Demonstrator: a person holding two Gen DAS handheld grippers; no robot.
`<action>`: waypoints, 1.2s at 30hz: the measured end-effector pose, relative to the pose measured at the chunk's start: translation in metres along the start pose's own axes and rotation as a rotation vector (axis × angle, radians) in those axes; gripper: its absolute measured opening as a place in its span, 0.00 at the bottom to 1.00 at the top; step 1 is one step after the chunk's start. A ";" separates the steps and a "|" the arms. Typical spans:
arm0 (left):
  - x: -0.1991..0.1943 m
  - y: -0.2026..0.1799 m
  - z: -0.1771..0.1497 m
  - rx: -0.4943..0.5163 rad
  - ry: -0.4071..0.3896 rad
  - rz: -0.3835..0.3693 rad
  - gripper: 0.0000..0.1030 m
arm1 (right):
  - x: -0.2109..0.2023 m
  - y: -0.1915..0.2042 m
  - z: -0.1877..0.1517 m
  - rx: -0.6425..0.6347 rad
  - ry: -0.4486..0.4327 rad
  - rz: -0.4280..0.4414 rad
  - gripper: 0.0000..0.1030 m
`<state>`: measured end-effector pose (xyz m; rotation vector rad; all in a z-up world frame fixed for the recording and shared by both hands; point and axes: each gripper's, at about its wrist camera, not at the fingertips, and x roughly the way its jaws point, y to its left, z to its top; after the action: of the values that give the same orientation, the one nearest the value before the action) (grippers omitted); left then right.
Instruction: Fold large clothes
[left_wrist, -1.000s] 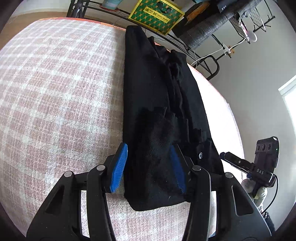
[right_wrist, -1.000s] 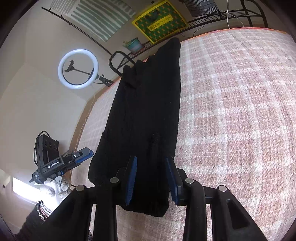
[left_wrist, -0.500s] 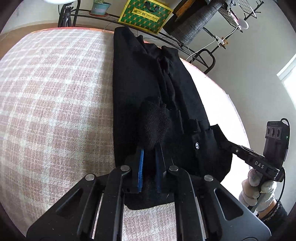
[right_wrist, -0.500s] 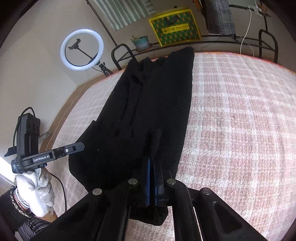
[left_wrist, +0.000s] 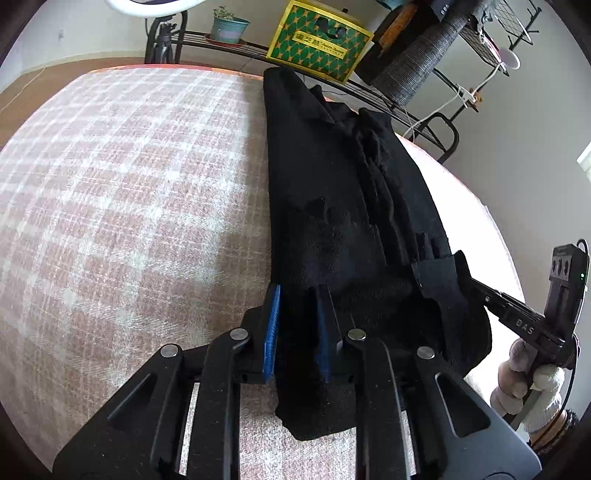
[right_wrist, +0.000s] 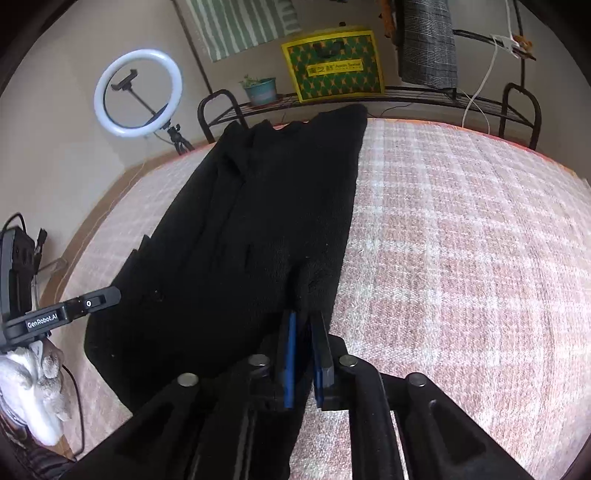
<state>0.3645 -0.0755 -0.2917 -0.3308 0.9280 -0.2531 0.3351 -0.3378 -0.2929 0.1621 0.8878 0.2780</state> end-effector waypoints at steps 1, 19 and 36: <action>-0.006 0.001 0.002 -0.005 -0.017 0.010 0.19 | -0.009 -0.004 0.000 0.028 -0.022 -0.009 0.33; 0.014 -0.084 -0.052 0.377 0.033 -0.026 0.19 | -0.027 0.034 -0.048 -0.190 0.041 0.038 0.26; 0.016 -0.080 -0.011 0.181 0.025 -0.051 0.19 | -0.015 0.023 -0.026 -0.068 0.041 0.071 0.32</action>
<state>0.3591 -0.1563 -0.2784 -0.1848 0.9148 -0.3860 0.3018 -0.3198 -0.2927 0.1252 0.9128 0.3789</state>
